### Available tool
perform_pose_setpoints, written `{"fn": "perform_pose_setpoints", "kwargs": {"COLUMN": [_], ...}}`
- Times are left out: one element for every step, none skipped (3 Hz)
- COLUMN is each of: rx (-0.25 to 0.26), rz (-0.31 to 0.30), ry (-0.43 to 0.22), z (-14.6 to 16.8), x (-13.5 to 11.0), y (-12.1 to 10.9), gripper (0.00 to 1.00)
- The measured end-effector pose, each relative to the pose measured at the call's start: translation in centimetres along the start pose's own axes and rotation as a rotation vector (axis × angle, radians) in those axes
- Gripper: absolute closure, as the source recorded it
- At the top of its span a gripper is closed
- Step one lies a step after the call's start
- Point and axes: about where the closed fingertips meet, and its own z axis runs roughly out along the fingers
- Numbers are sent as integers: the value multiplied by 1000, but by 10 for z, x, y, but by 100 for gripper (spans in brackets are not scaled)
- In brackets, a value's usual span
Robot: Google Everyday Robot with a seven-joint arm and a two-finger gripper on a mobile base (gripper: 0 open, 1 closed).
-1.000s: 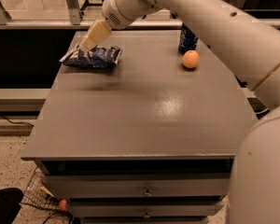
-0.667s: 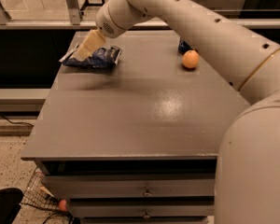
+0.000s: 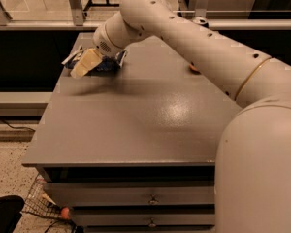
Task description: Pick blue chip bag
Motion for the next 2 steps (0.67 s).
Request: {"fn": "perform_pose_setpoints", "kwargs": {"rx": [-32,-33], "rz": [26,30], "ry": [12,17], "z": [19,34], "x": [16,35], "y": [10,7], "gripper": [15,39]}}
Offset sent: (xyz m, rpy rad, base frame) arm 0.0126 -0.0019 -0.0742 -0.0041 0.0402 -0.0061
